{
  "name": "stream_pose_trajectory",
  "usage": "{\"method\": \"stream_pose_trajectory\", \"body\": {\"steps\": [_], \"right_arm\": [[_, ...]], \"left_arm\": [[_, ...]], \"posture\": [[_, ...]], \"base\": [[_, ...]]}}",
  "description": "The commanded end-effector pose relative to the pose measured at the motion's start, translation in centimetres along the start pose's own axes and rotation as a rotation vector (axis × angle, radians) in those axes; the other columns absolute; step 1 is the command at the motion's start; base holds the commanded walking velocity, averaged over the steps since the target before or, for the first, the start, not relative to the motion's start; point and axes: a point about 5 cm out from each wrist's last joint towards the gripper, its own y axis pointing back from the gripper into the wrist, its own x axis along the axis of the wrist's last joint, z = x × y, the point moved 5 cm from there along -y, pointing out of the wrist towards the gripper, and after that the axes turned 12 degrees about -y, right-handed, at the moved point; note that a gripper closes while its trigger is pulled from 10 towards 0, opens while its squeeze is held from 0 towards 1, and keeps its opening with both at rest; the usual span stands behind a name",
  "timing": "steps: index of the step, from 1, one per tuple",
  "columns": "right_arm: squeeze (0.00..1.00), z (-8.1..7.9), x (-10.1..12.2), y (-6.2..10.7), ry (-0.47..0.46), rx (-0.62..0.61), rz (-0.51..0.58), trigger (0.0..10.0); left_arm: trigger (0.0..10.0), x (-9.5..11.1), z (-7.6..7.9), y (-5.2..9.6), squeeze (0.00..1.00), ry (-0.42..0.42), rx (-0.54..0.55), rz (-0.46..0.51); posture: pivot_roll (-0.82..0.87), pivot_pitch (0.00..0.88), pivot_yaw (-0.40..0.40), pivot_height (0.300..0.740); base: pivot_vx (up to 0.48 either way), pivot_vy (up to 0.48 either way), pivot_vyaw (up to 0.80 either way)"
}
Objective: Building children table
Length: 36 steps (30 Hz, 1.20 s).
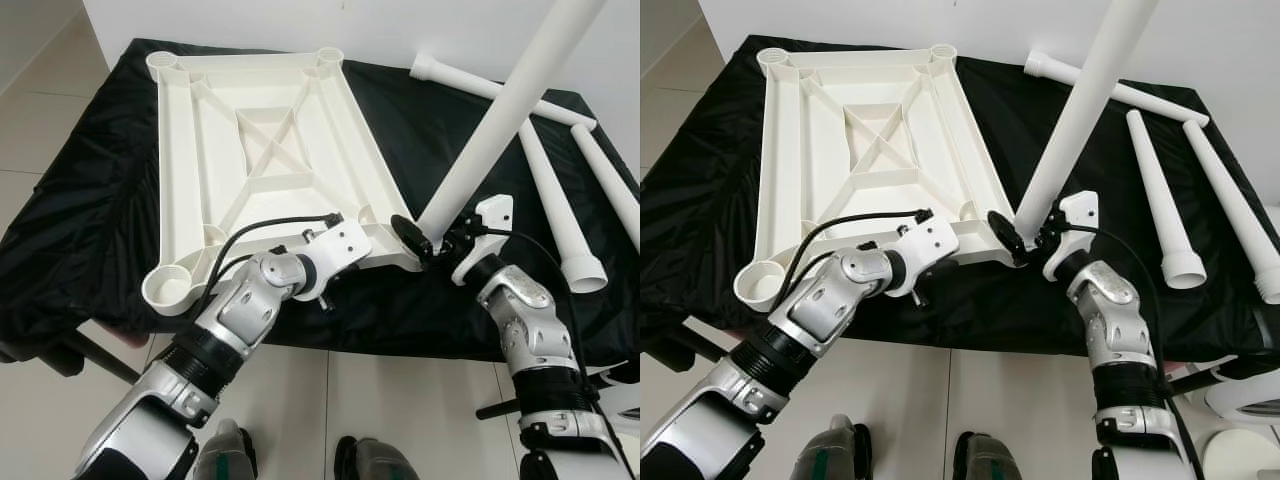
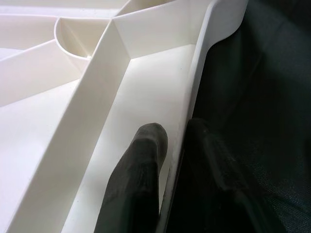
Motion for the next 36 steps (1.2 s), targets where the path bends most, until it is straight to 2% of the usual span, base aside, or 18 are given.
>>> {"method": "stream_pose_trajectory", "body": {"steps": [1, 9, 10, 11, 12, 24, 25, 26, 27, 31, 33, 36], "right_arm": [[0.0, 0.3, -0.3, 0.3, -0.005, 0.009, -0.011, 10.0], [0.0, 0.7, 0.1, 0.3, 0.046, 0.061, -0.044, 10.0], [0.0, 0.8, 0.2, 0.3, 0.041, 0.065, -0.044, 5.0], [0.0, 0.8, 0.2, 0.3, 0.041, 0.065, -0.044, 5.0], [0.0, 1.0, 0.3, 0.3, 0.04, 0.072, -0.046, 0.0], [0.0, 0.9, 0.1, 0.6, 0.046, 0.099, -0.049, 0.0], [0.0, 0.7, -0.1, 0.6, 0.036, 0.093, -0.046, 9.0], [0.0, 0.7, -0.1, 0.6, 0.036, 0.093, -0.046, 9.0], [0.0, 0.3, -0.2, 0.5, 0.017, 0.093, -0.039, 10.0], [0.0, -0.5, -0.5, 0.3, 0.001, 0.093, -0.021, 10.0], [0.0, -1.1, -0.4, -0.1, -0.016, 0.06, 0.012, 10.0], [0.0, -1.1, -0.3, -0.5, -0.029, 0.001, 0.038, 10.0]], "left_arm": [[10.0, 0.8, 1.1, -0.5, 0.0, -0.022, -0.064, 0.03], [10.0, 0.8, 1.0, -0.5, 0.0, -0.025, -0.064, 0.029], [10.0, 0.8, 1.0, -0.5, 0.0, -0.024, -0.063, 0.029], [10.0, 0.8, 1.0, -0.5, 0.0, -0.024, -0.063, 0.029], [10.0, 0.8, 1.0, -0.5, 0.0, -0.024, -0.063, 0.03], [10.0, 0.8, 1.1, -0.6, 0.0, -0.024, -0.065, 0.031], [10.0, 0.8, 1.1, -0.6, 0.0, -0.024, -0.066, 0.031], [10.0, 0.8, 1.1, -0.6, 0.0, -0.024, -0.066, 0.031], [10.0, 0.8, 1.2, -0.6, 0.0, -0.024, -0.067, 0.032], [10.0, 0.7, 1.2, -0.6, 0.0, -0.024, -0.068, 0.03], [10.0, 0.7, 1.3, -0.5, 0.0, -0.024, -0.071, 0.031], [10.0, 0.7, 1.4, -0.5, 0.0, -0.024, -0.072, 0.031]], "posture": [[-0.02, 0.07, -0.05, 0.74], [-0.02, 0.071, -0.051, 0.74], [-0.02, 0.07, -0.051, 0.74], [-0.02, 0.07, -0.051, 0.74], [-0.02, 0.071, -0.052, 0.74], [-0.02, 0.072, -0.052, 0.74], [-0.02, 0.071, -0.052, 0.74], [-0.02, 0.071, -0.052, 0.74], [-0.02, 0.071, -0.053, 0.74], [-0.02, 0.072, -0.053, 0.74], [-0.02, 0.07, -0.053, 0.74], [-0.02, 0.069, -0.053, 0.74]], "base": [[0.0, 0.0, 0.0], [0.0, 0.0, 0.0], [0.0, 0.0, 0.0], [0.0, 0.0, 0.0], [0.0, 0.0, 0.0], [0.0, 0.0, 0.0], [0.0, 0.0, 0.0], [0.0, 0.0, 0.0], [0.0, 0.0, 0.0], [0.0, 0.0, 0.0], [0.0, 0.0, 0.0], [0.0, 0.0, 0.0]]}}
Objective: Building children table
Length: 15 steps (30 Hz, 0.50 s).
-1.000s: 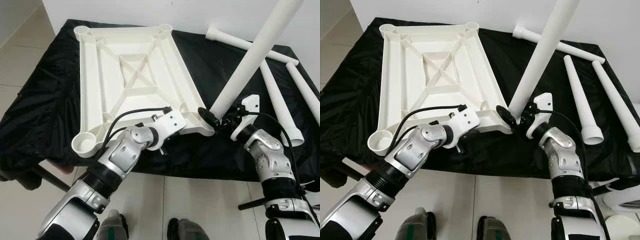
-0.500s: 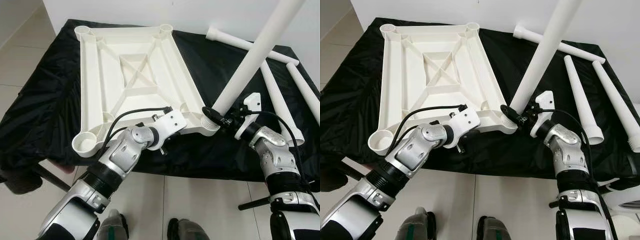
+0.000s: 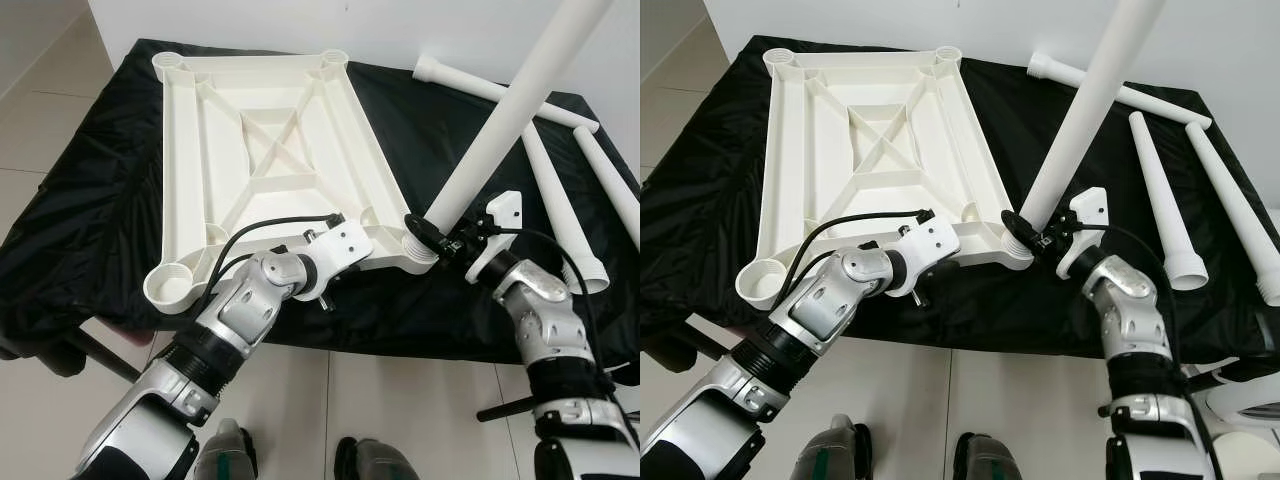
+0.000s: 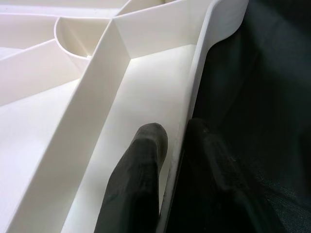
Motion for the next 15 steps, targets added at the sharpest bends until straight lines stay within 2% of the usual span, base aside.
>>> {"method": "stream_pose_trajectory", "body": {"steps": [1, 7, 8, 15], "right_arm": [[0.0, -0.5, 0.0, -0.7, -0.048, -0.032, 0.019, 10.0], [0.0, -0.4, 0.4, -1.2, -0.031, -0.112, 0.032, 10.0], [0.0, -0.9, 0.6, -1.5, -0.028, -0.155, 0.039, 10.0], [0.0, -2.2, 1.3, -2.2, 0.001, -0.24, 0.11, 10.0]], "left_arm": [[10.0, 0.9, 1.5, -0.5, 0.0, -0.023, -0.072, 0.037], [10.0, 0.9, 1.6, -0.5, 0.0, -0.025, -0.074, 0.037], [10.0, 0.9, 1.7, -0.5, 0.0, -0.026, -0.077, 0.037], [10.0, 0.8, 1.8, -0.5, 0.0, -0.026, -0.08, 0.035]], "posture": [[-0.02, 0.067, -0.053, 0.74], [-0.02, 0.066, -0.051, 0.74], [-0.02, 0.065, -0.051, 0.74], [-0.02, 0.068, -0.05, 0.74]], "base": [[0.0, 0.0, 0.0], [0.0, 0.0, 0.0], [0.0, 0.0, 0.0], [0.0, 0.0, 0.0]]}}
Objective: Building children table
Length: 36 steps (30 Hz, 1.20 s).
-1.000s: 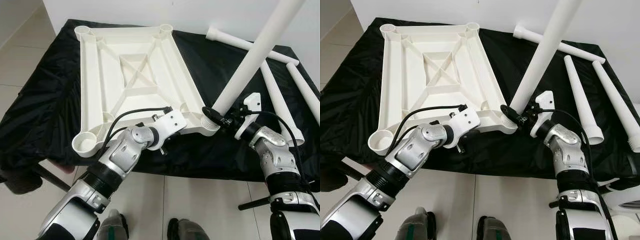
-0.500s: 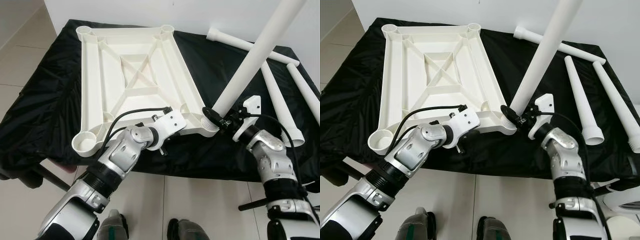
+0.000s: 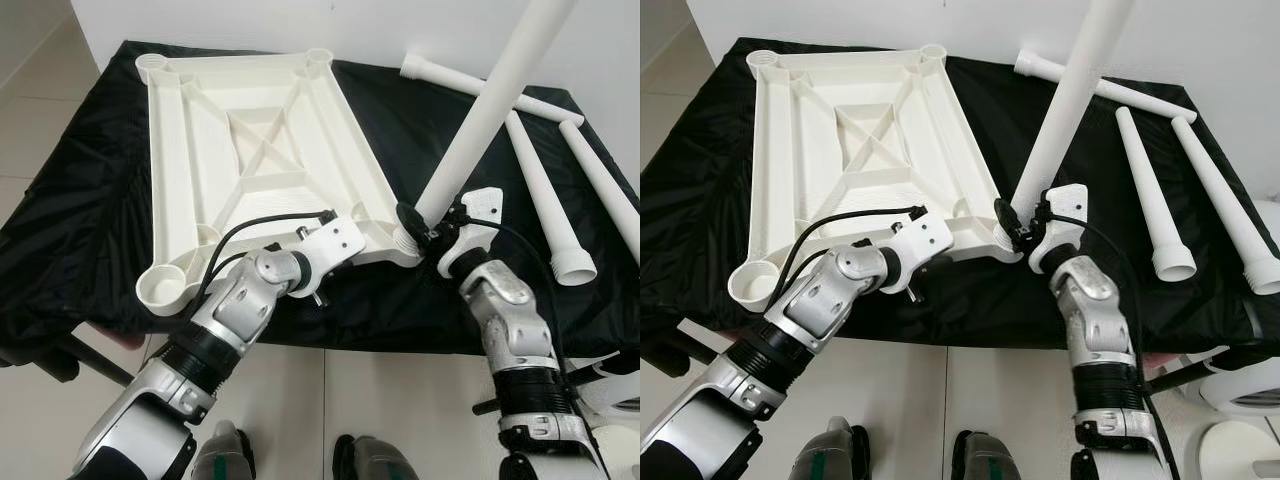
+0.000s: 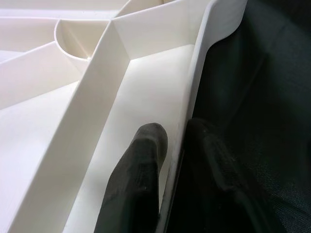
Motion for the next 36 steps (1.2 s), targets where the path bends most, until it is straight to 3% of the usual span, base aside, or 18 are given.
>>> {"method": "stream_pose_trajectory", "body": {"steps": [1, 5, 9, 14, 22, 23, 24, 25, 28, 36], "right_arm": [[0.0, -1.1, 1.1, -0.5, 0.005, 0.016, 0.048, 10.0], [0.0, -2.2, 0.8, -0.8, -0.026, -0.085, 0.096, 10.0], [0.0, -3.5, -0.4, -1.0, -0.015, -0.145, 0.072, 10.0], [0.0, -3.5, -0.9, -0.9, -0.019, -0.263, 0.095, 10.0], [0.0, -3.4, -0.9, -0.7, -0.018, -0.309, 0.11, 10.0], [0.24, -3.5, -0.8, -0.7, -0.035, -0.296, 0.108, 10.0], [0.24, -3.5, -0.8, -0.7, -0.035, -0.296, 0.108, 10.0], [1.0, -3.4, -0.7, -0.7, -0.045, -0.29, 0.112, 10.0], [1.0, -3.6, -0.5, -0.6, -0.077, -0.252, 0.117, 10.0], [1.0, -2.3, -0.5, 0.0, -0.011, -0.295, 0.11, 10.0]], "left_arm": [[10.0, 1.2, 2.1, -0.6, 0.0, -0.03, -0.091, 0.045], [10.0, 1.1, 2.1, -0.6, 0.0, -0.028, -0.089, 0.044], [10.0, 1.2, 2.1, -0.6, 0.0, -0.025, -0.088, 0.045], [10.0, 1.1, 2.0, -0.6, 0.0, -0.022, -0.086, 0.041], [10.0, 1.0, 2.0, -0.5, 0.0, -0.019, -0.084, 0.039], [10.0, 1.0, 2.0, -0.5, 0.0, -0.018, -0.084, 0.039], [10.0, 1.0, 2.0, -0.5, 0.0, -0.018, -0.084, 0.039], [10.0, 1.0, 2.0, -0.5, 0.0, -0.018, -0.084, 0.039], [10.0, 1.0, 2.0, -0.5, 0.0, -0.018, -0.083, 0.039], [10.0, 1.1, 2.0, -0.6, 0.0, -0.017, -0.083, 0.041]], "posture": [[-0.02, 0.068, -0.05, 0.74], [-0.02, 0.072, -0.052, 0.74], [-0.02, 0.076, -0.053, 0.74], [-0.01, 0.084, -0.051, 0.74], [-0.01, 0.089, -0.052, 0.74], [-0.01, 0.089, -0.053, 0.74], [-0.01, 0.089, -0.053, 0.74], [-0.01, 0.089, -0.053, 0.74], [-0.01, 0.089, -0.053, 0.74], [-0.02, 0.088, -0.053, 0.74]], "base": [[0.0, 0.0, 0.0], [0.0, 0.0, 0.0], [0.0, 0.0, 0.0], [0.0, 0.0, 0.0], [0.0, 0.0, 0.0], [0.0, 0.0, 0.0], [0.0, 0.0, 0.0], [0.0, 0.0, 0.0], [0.0, 0.0, 0.0], [0.0, 0.0, 0.0]]}}
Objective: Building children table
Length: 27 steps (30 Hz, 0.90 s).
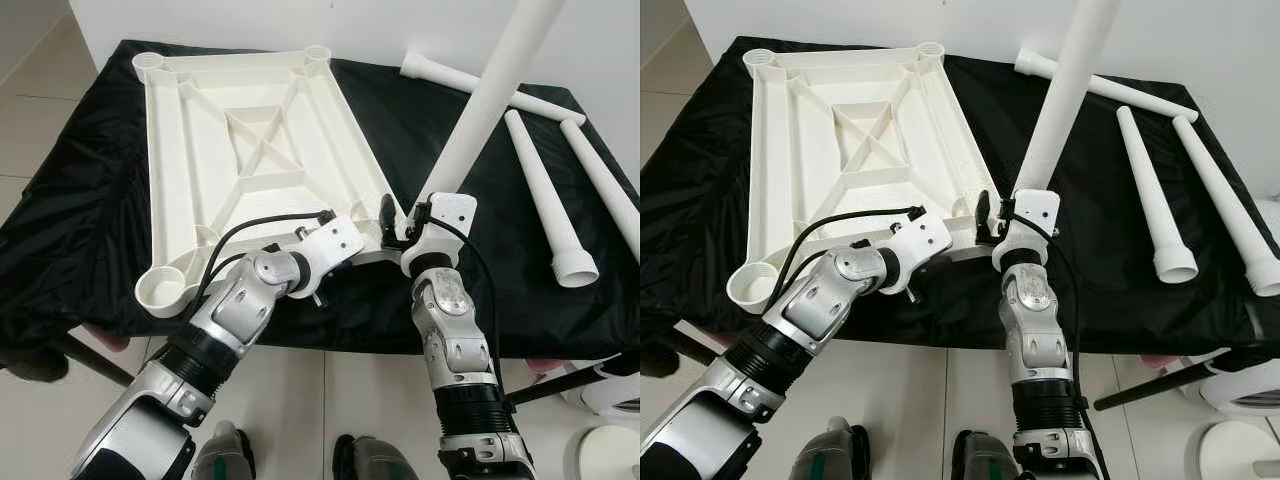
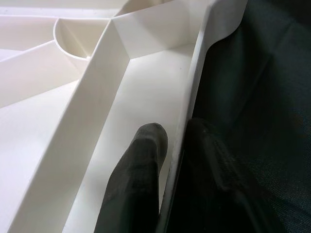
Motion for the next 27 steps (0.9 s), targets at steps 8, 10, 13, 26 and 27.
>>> {"method": "stream_pose_trajectory", "body": {"steps": [8, 10, 13, 26, 27], "right_arm": [[0.0, 2.5, -0.5, 0.1, 0.057, 0.095, -0.076, 10.0], [0.0, 3.1, -0.4, -0.1, 0.068, 0.152, -0.091, 10.0], [0.0, 3.3, -0.2, -0.1, 0.068, 0.261, -0.123, 10.0], [0.0, 3.6, -0.1, 0.6, 0.104, 0.555, -0.222, 10.0], [0.0, 3.6, -0.1, 0.6, 0.104, 0.555, -0.222, 10.0]], "left_arm": [[10.0, 0.9, 1.9, -0.7, 0.0, -0.02, -0.086, 0.035], [10.0, 1.0, 1.8, -0.7, 0.0, -0.021, -0.086, 0.035], [10.0, 1.0, 1.9, -0.8, 0.0, -0.022, -0.086, 0.036], [10.0, 1.2, 1.7, -0.8, 0.0, -0.024, -0.083, 0.041], [10.0, 1.2, 1.7, -0.8, 0.0, -0.024, -0.083, 0.041]], "posture": [[-0.03, 0.091, -0.048, 0.74], [-0.03, 0.09, -0.047, 0.74], [-0.03, 0.087, -0.048, 0.74], [-0.03, 0.083, -0.044, 0.74], [-0.03, 0.083, -0.044, 0.74]], "base": [[0.0, 0.0, 0.0], [0.0, 0.0, 0.0], [0.0, 0.0, 0.0], [0.0, 0.0, 0.0], [0.0, 0.0, 0.0]]}}
